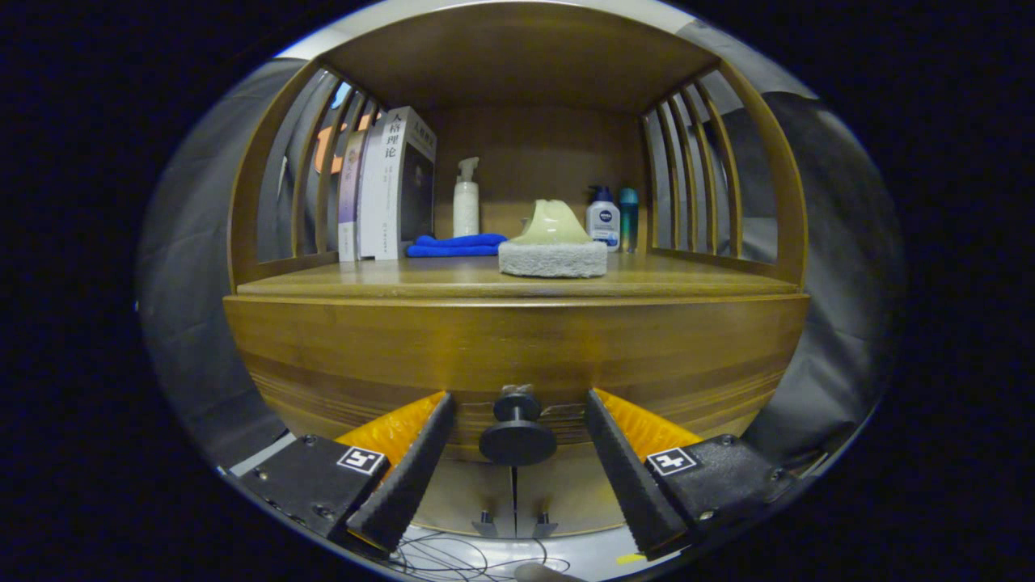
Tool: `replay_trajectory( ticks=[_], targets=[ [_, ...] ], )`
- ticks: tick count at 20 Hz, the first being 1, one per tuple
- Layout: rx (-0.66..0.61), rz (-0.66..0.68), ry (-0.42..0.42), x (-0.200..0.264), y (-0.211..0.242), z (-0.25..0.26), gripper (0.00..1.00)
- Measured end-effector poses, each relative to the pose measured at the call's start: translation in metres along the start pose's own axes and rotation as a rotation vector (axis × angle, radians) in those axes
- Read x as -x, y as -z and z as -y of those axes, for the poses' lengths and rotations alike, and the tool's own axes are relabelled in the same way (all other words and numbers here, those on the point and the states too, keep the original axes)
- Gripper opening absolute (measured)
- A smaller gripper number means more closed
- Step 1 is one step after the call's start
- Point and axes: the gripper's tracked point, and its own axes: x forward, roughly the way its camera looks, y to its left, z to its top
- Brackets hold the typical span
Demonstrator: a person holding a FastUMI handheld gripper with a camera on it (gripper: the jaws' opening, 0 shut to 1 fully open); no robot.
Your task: Pull open the drawer, take out the items inside it, and place them on the countertop above the cabinet.
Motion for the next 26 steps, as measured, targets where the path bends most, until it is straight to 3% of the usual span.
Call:
replay_trajectory(
  ticks=[13,20,26],
  targets=[
    [0.005,-0.014,0.002,0.016,-0.012,0.017,1.00],
    [0.019,0.066,0.020,0.151,-0.034,0.086,1.00],
    [0.005,0.150,0.024,0.220,-0.051,0.116,1.00]
  ],
)
